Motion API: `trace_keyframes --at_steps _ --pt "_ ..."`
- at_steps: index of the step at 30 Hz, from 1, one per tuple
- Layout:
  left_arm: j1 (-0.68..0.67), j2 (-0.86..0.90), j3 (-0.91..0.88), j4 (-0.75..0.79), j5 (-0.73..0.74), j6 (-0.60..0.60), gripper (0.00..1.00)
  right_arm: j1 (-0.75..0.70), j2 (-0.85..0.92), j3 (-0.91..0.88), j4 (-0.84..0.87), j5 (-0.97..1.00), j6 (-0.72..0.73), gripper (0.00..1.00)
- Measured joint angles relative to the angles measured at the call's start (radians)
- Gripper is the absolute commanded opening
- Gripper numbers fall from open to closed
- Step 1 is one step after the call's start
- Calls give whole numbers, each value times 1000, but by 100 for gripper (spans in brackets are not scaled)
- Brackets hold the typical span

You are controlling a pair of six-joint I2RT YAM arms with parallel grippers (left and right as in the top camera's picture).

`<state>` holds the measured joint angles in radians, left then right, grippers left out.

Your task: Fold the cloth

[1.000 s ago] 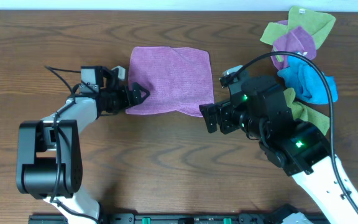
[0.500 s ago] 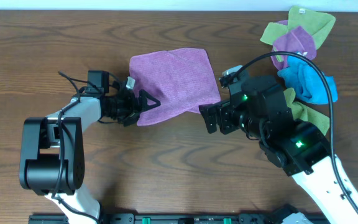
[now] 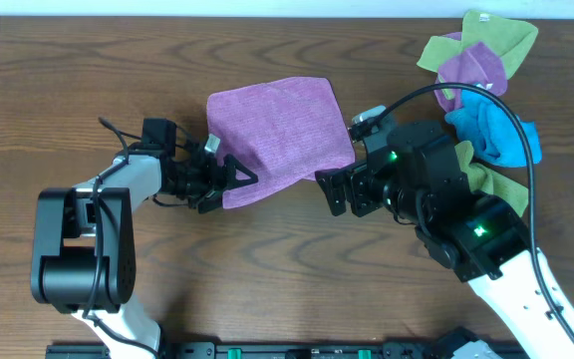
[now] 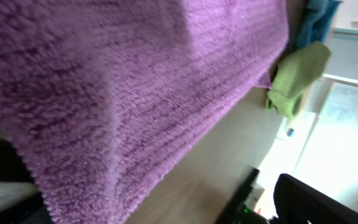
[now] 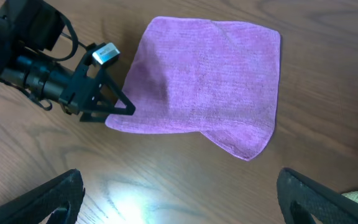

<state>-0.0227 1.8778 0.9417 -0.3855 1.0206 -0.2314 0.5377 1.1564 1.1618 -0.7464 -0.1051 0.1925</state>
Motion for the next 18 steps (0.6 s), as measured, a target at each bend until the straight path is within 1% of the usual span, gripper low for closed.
trace_keyframes --at_steps 4,6,8,10,11,17,18 --pt "0 1 8 -5 137 0 90 0 0 0 2 -1 0 99" --pt "0 6 42 -9 205 0 89 0 0 0 2 -2 0 99" --pt "0 8 94 -8 243 0 85 0 1 0 2 -5 0 99" --pt "0 8 147 -6 247 0 84 0 2 0 2 -16 0 99" --pt "0 8 166 -14 216 1 84 0 2 0 2 -18 0 99" --pt "0 10 177 -181 -180 0 85 0 3 0 3 -34 0 99" --pt "0 10 177 -191 -219 1 85 0 4 0 4 -34 0 99"
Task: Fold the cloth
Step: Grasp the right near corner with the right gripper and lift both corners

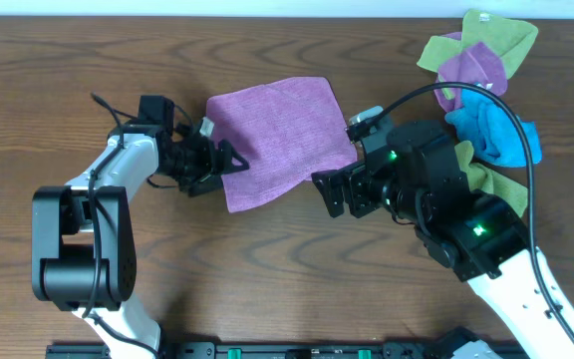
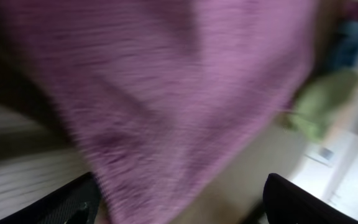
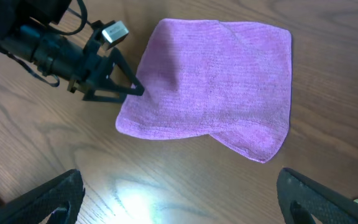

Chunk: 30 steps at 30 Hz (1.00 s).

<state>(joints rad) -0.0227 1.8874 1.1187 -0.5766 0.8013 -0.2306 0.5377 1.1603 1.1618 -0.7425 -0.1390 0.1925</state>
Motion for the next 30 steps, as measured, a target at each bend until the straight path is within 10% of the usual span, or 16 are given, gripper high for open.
trace_keyframes --at_steps 15,30 --pt "-72 0 0 -122 -225 3 83 0 53 0 27 -4 0 99" --pt "-145 -32 -101 10 -77 3 81 0 53 0 29 -31 0 99"
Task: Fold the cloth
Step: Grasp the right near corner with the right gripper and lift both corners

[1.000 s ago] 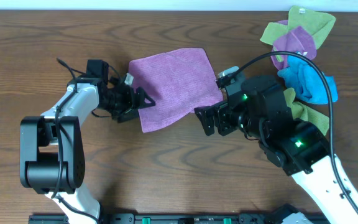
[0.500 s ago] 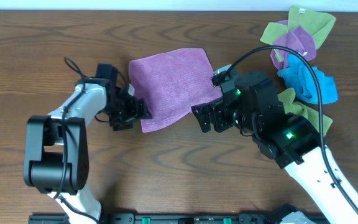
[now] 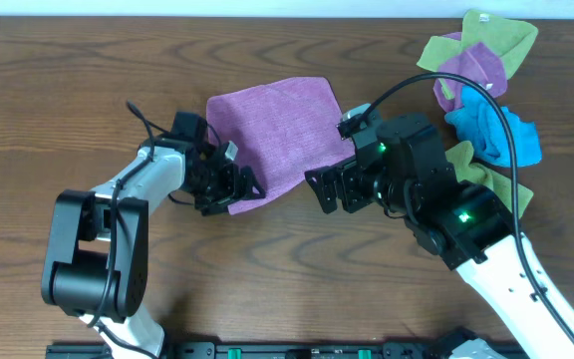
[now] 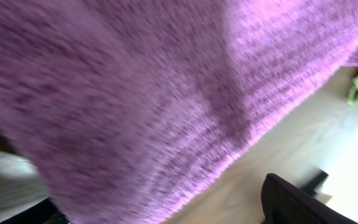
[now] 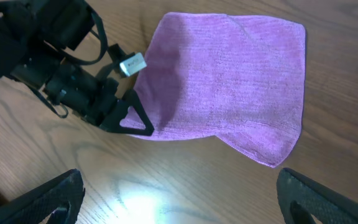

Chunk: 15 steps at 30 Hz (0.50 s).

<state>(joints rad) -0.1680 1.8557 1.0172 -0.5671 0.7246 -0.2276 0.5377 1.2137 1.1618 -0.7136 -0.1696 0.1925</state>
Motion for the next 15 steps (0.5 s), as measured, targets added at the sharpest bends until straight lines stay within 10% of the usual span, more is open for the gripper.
trace_keyframes --at_steps 15 --pt "-6 22 -76 -75 160 -3 38 0 0 0 -1 -34 0 99"
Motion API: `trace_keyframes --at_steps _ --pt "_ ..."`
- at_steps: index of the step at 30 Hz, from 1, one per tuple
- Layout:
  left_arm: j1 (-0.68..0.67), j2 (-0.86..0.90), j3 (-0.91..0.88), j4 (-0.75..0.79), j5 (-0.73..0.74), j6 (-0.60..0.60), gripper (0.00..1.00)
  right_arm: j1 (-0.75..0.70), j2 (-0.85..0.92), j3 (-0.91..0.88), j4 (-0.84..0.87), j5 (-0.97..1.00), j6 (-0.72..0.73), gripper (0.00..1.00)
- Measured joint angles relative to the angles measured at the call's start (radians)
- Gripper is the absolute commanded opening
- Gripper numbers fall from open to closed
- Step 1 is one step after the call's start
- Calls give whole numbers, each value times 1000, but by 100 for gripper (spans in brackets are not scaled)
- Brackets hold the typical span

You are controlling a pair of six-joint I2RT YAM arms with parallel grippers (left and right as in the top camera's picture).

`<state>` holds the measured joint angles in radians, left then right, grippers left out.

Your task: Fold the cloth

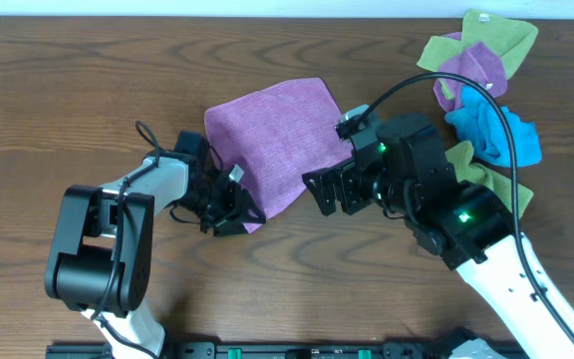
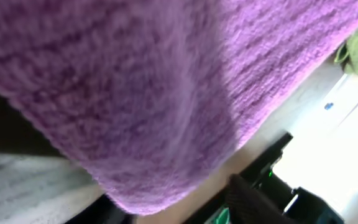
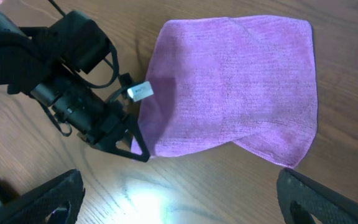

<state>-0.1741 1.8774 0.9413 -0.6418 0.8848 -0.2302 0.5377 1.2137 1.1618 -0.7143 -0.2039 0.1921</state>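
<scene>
The purple cloth [image 1: 272, 130] lies on the wooden table, with a flap folded over along its front right edge. My left gripper [image 1: 239, 217] is at the cloth's front left corner, and that corner is drawn out to a point between its jaws. In the left wrist view the cloth [image 2: 166, 74] fills the frame and bulges between the dark fingers [image 2: 247, 196]. My right gripper [image 1: 325, 191] hovers open just right of the cloth's front edge, holding nothing. From the right wrist, the cloth [image 3: 235, 81] and the left gripper [image 3: 135, 149] both show.
A heap of green, purple and blue cloths [image 1: 481, 80] sits at the back right, beside the right arm and its black cable [image 1: 511, 120]. The bare wooden table [image 1: 68, 80] stretches to the left and front.
My left gripper has moved toward the front and right along the cloth's edge, its jaws are closer together, and the cloth's corner has been drawn out with it. The right gripper has hardly moved.
First my left gripper was at the cloth's front left edge. Then it was back at the left edge with its jaws wide apart. Later it was at the front left edge again, cloth over its jaws, and now it is on the corner. The right gripper stayed open throughout.
</scene>
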Motion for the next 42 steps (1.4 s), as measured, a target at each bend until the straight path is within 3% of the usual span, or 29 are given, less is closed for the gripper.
trace_keyframes --at_steps 3,12,21,23,26,27,36,38,40,42 --pt "0 -8 0 -10 2 2 34 0 0 0 0 -3 0 99" --pt "0 -203 0 -8 -146 -29 40 0 0 0 0 -6 0 99" --pt "0 -211 0 -32 -216 -35 39 0 0 0 0 -6 -7 99" --pt "0 -211 0 -37 -228 -35 39 0 0 0 0 -4 -19 84" --pt "-1 -211 -2 14 -269 -50 40 0 9 0 1 37 -37 14" --pt "-1 -211 -2 49 -277 -60 41 0 18 0 1 55 -40 1" --pt "-1 -211 -4 464 -402 -172 51 0 241 0 6 194 -45 1" --pt "-1 -211 -4 520 -452 -181 59 -3 289 0 17 218 -45 1" --pt "-1 -211 -4 571 -512 -192 61 -11 335 0 27 239 -45 1" --pt "-1 -211 -4 613 -573 -196 71 -29 380 0 28 256 -45 1"
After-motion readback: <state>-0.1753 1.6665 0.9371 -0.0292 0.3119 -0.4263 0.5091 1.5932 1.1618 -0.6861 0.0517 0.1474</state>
